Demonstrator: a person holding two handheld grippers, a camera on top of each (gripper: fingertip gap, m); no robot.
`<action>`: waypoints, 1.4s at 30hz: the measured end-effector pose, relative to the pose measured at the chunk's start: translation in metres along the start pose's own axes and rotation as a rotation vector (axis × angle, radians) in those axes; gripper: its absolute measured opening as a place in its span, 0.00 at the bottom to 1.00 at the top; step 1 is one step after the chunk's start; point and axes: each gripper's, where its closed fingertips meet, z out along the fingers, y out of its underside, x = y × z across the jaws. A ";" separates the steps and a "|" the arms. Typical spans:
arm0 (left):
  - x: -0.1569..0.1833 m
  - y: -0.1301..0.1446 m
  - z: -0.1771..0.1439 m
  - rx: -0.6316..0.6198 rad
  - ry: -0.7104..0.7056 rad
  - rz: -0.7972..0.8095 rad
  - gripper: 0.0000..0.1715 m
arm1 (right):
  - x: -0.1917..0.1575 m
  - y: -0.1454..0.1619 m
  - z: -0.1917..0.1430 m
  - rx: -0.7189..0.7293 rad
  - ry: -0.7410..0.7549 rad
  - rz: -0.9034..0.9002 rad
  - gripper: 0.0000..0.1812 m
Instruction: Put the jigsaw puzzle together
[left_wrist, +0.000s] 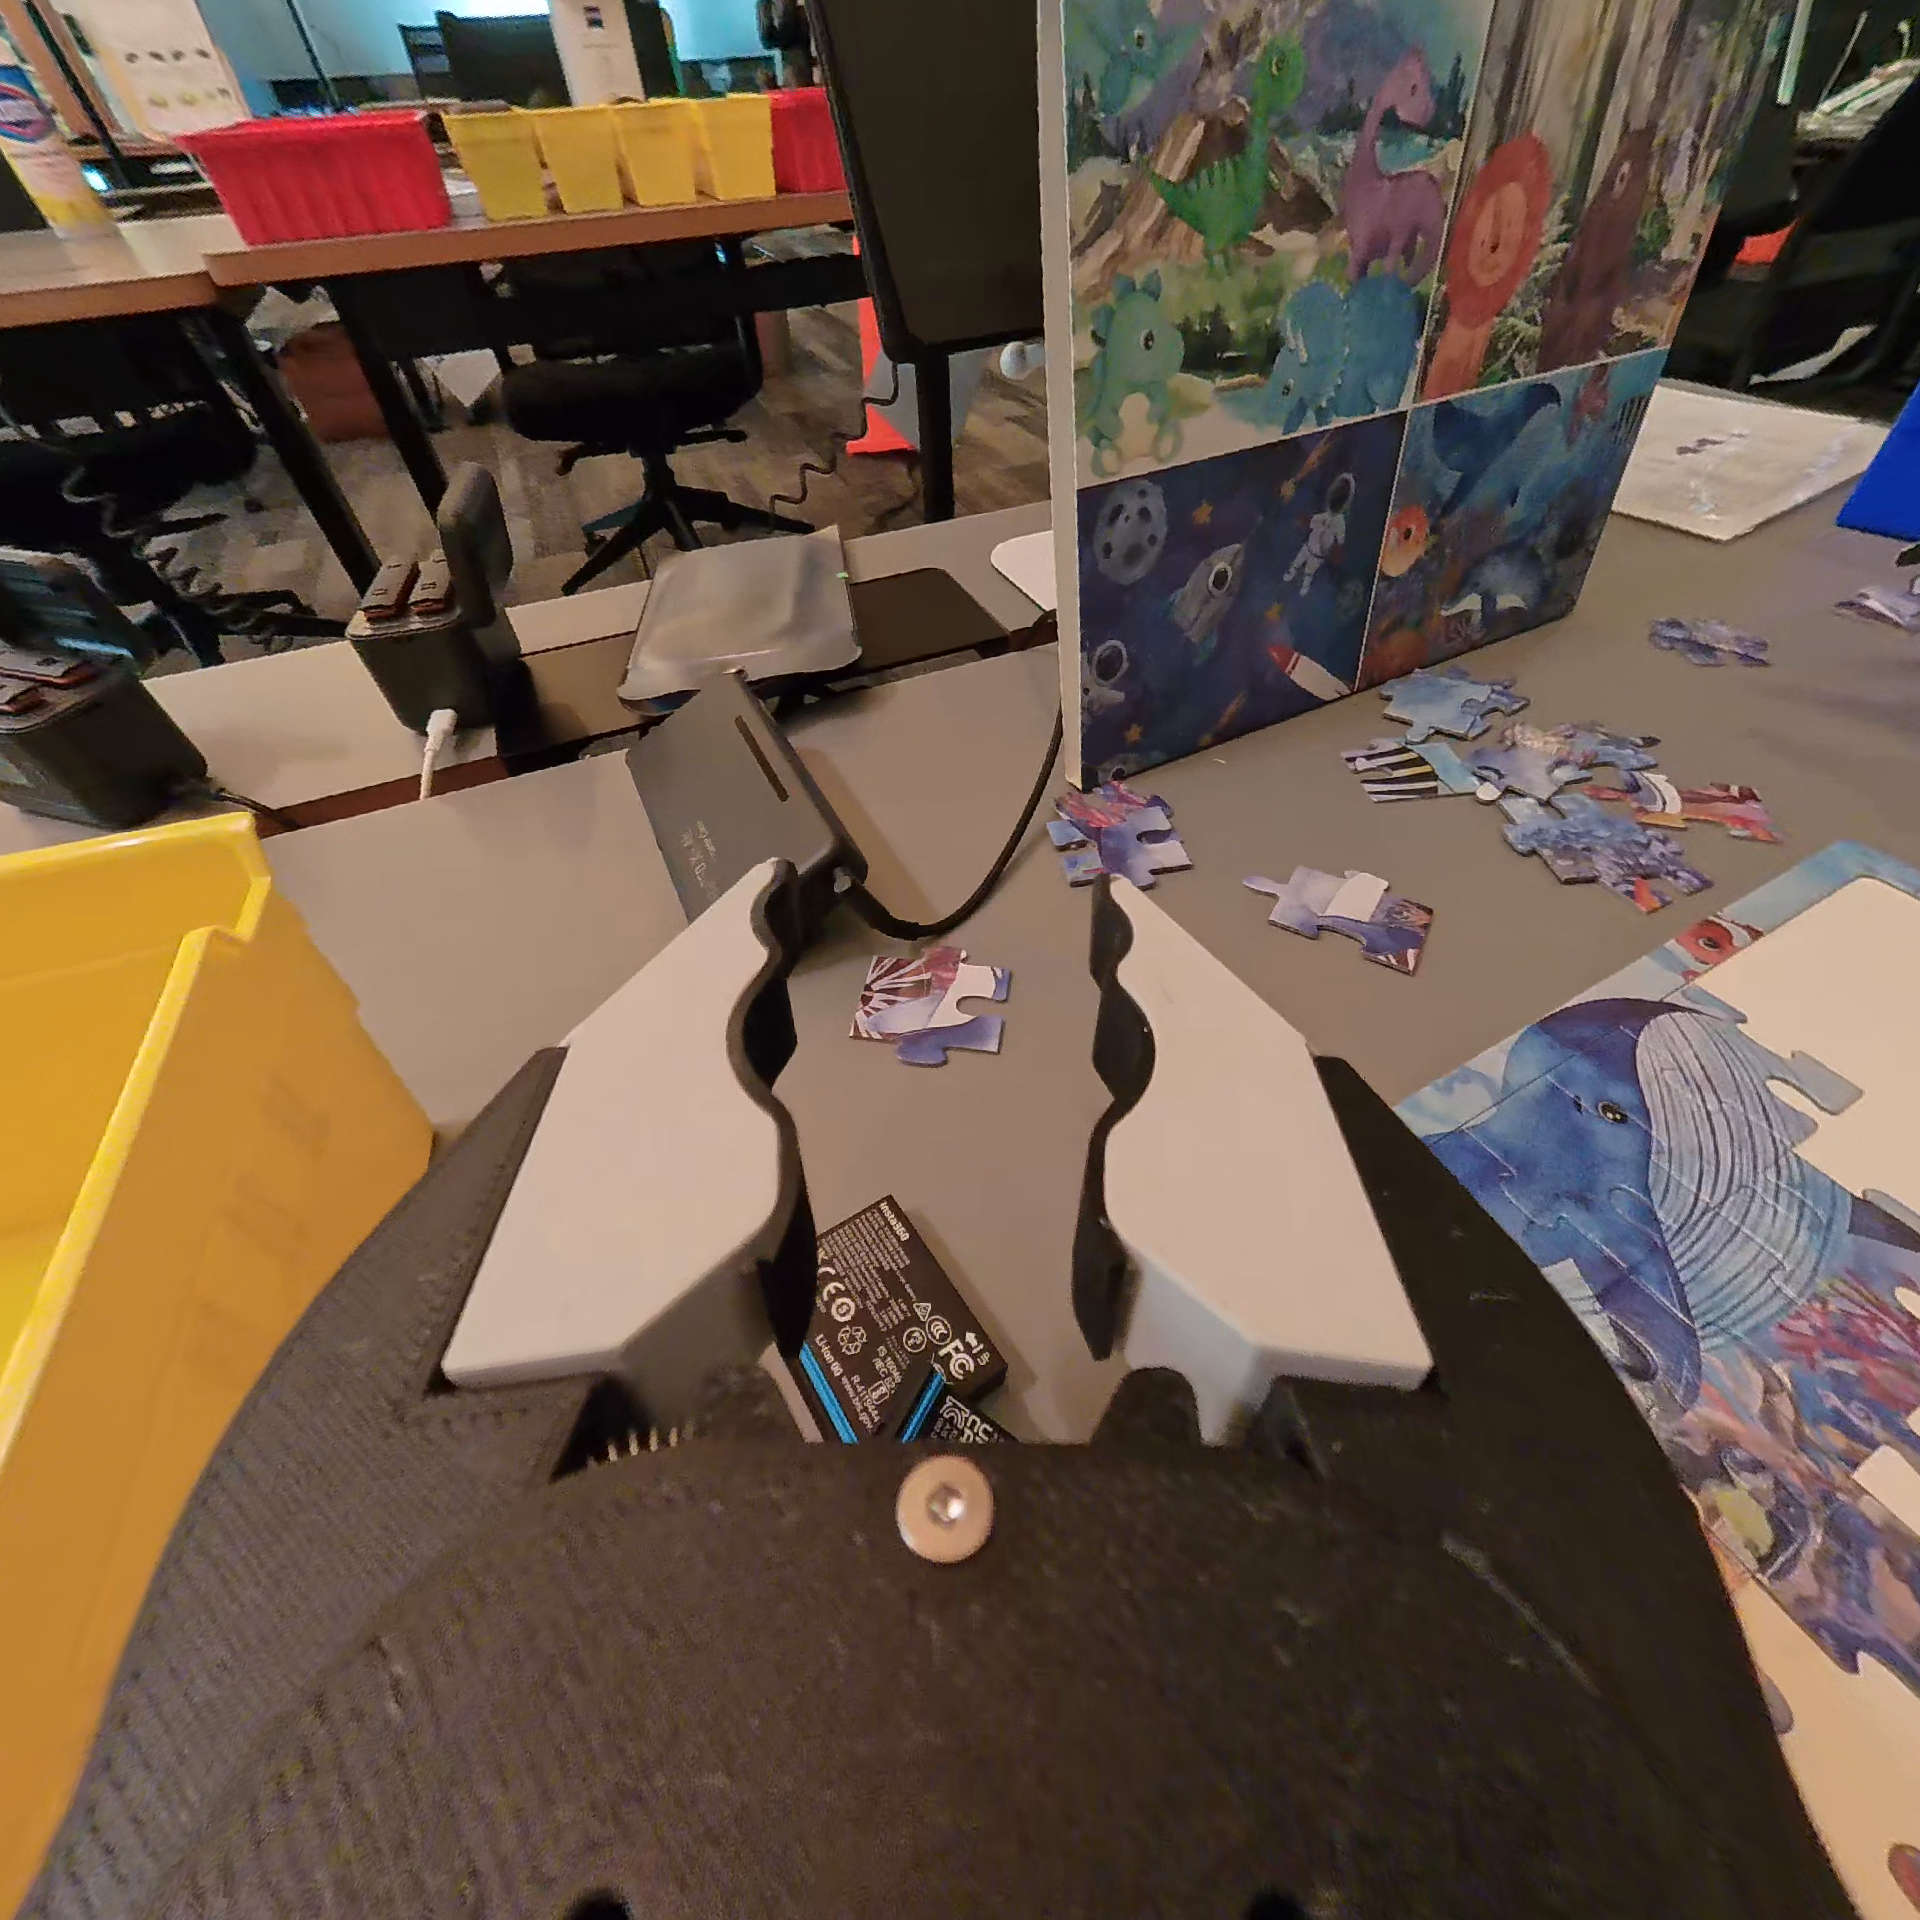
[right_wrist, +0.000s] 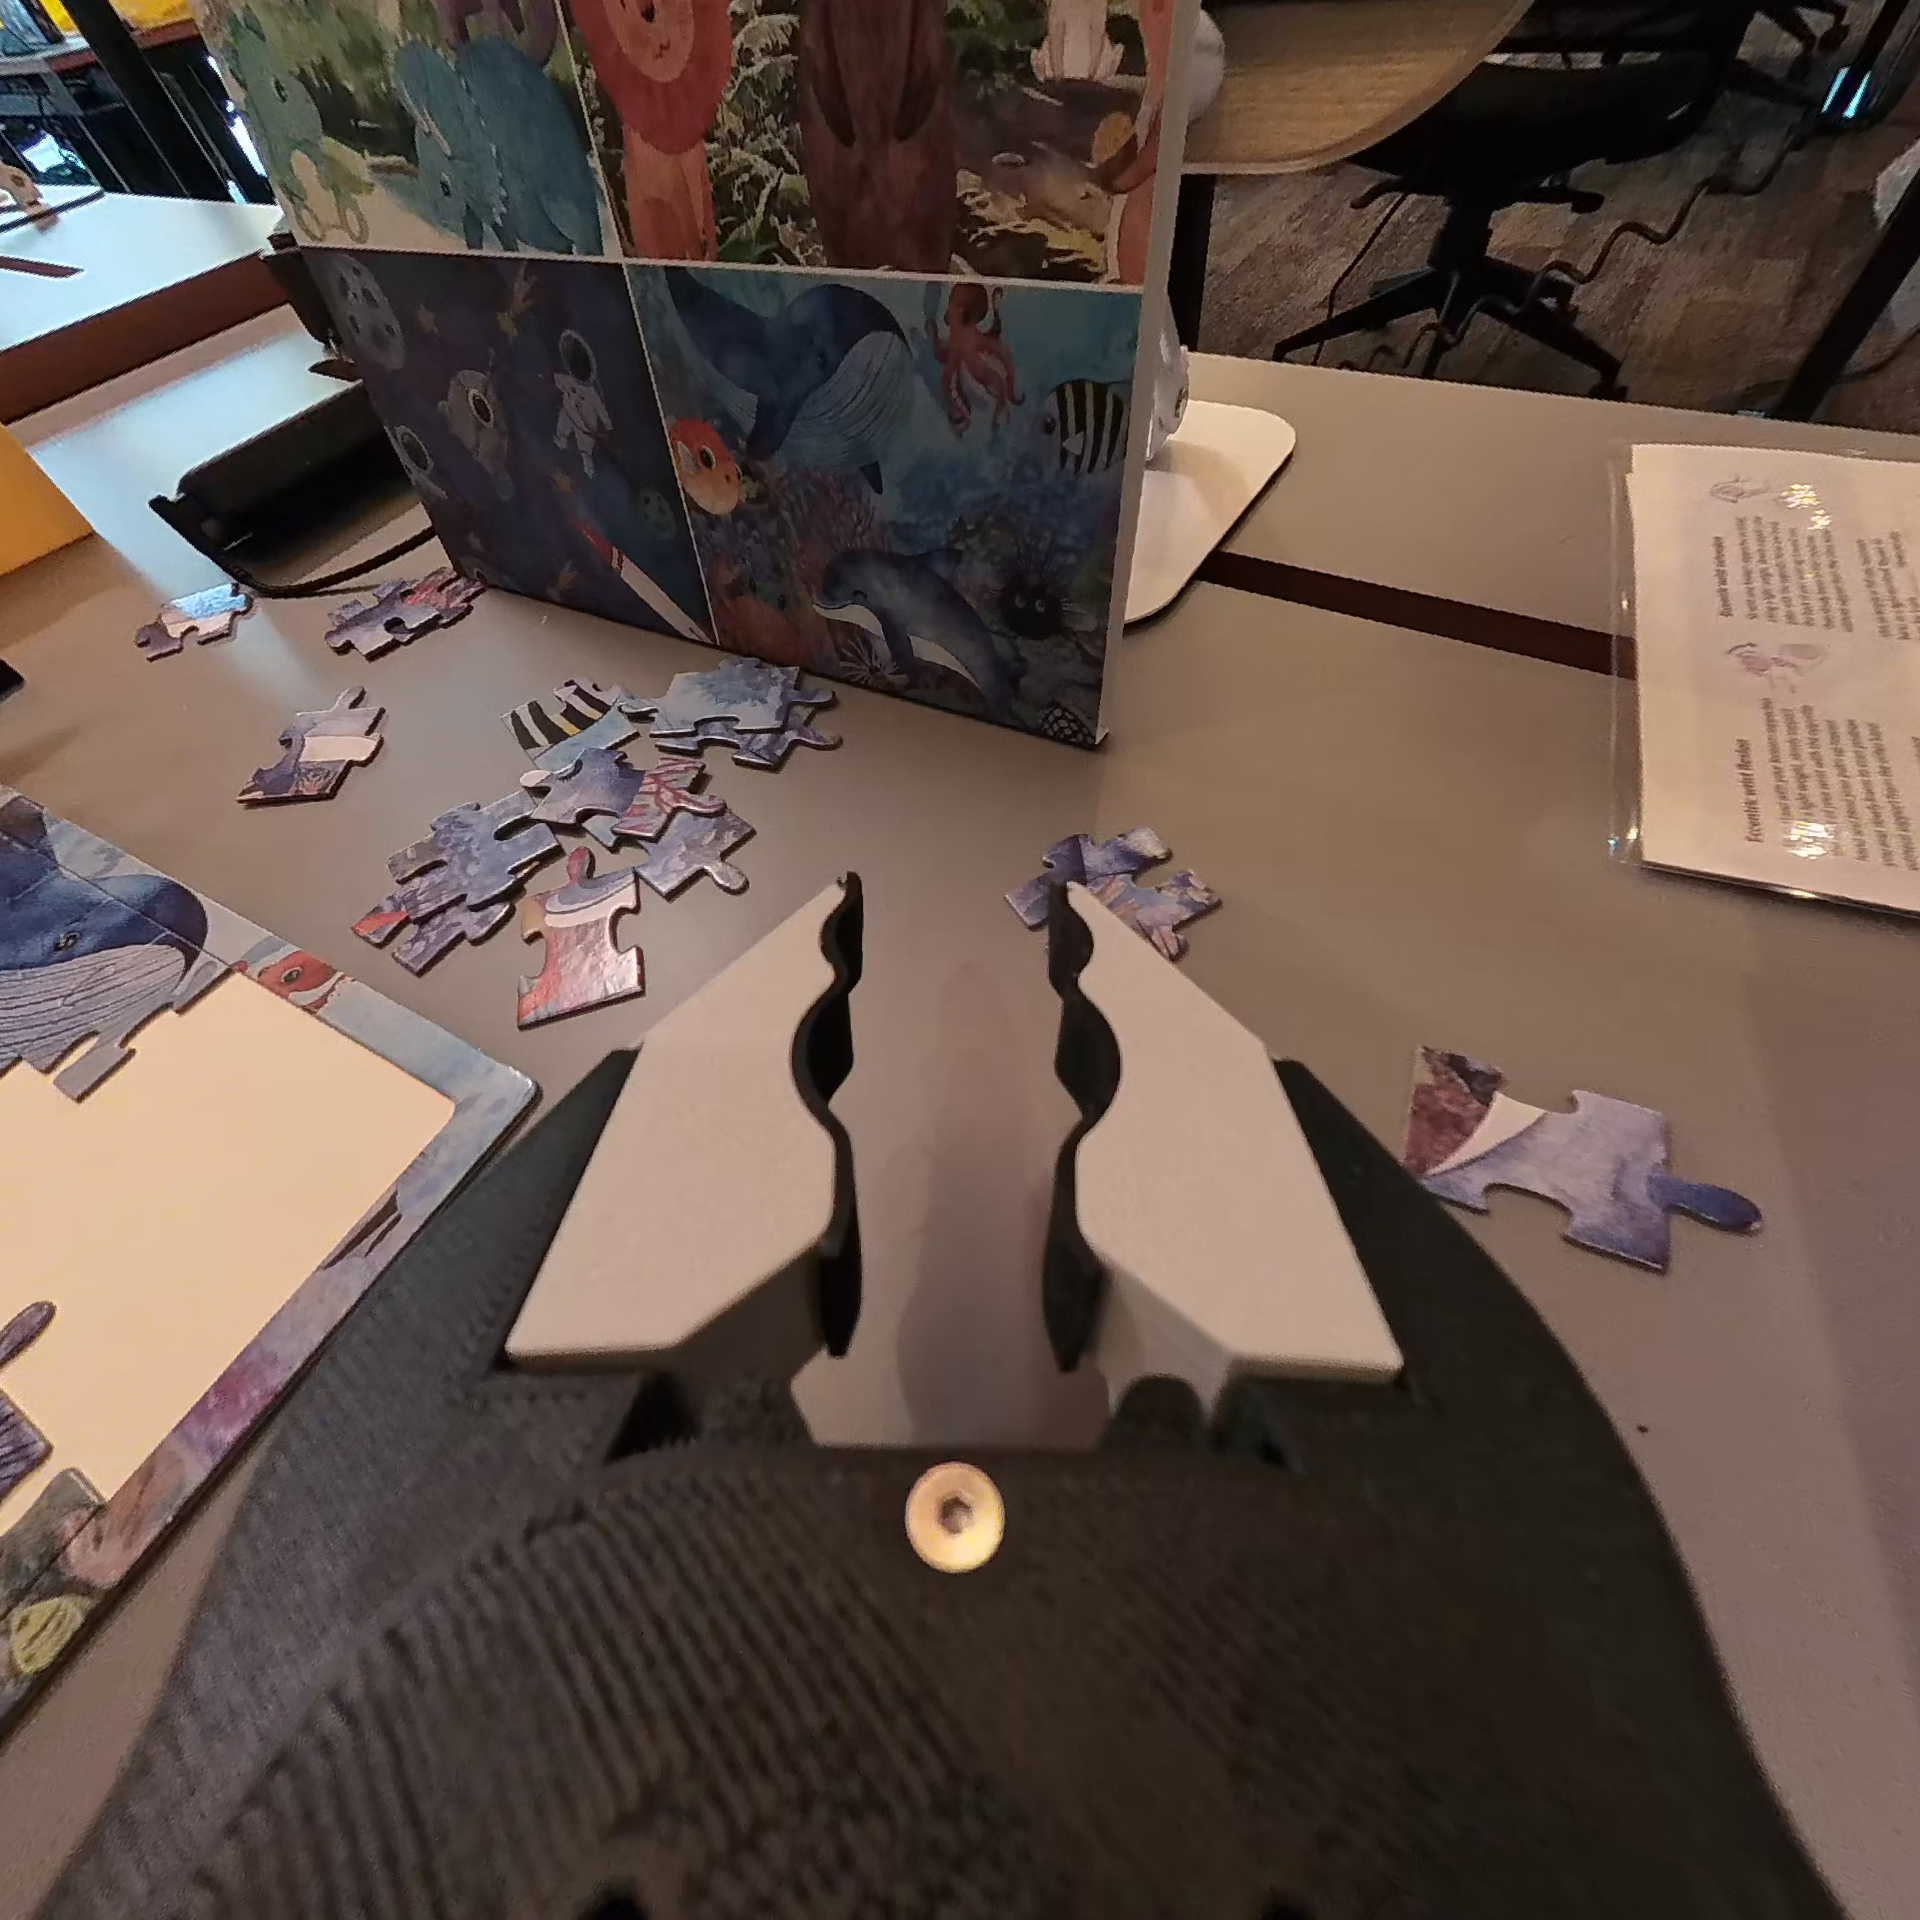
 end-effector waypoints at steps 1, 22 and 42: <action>0.000 0.000 0.000 0.001 -0.001 0.005 0.31 | 0.000 0.000 0.000 0.000 0.000 0.000 0.19; 0.023 0.009 0.007 -0.041 0.066 0.057 0.32 | -0.106 0.016 0.084 -0.210 -0.257 -0.351 0.22; 0.028 0.011 0.008 -0.051 0.094 0.060 0.32 | -0.106 0.027 0.108 -0.350 -0.306 -0.307 0.23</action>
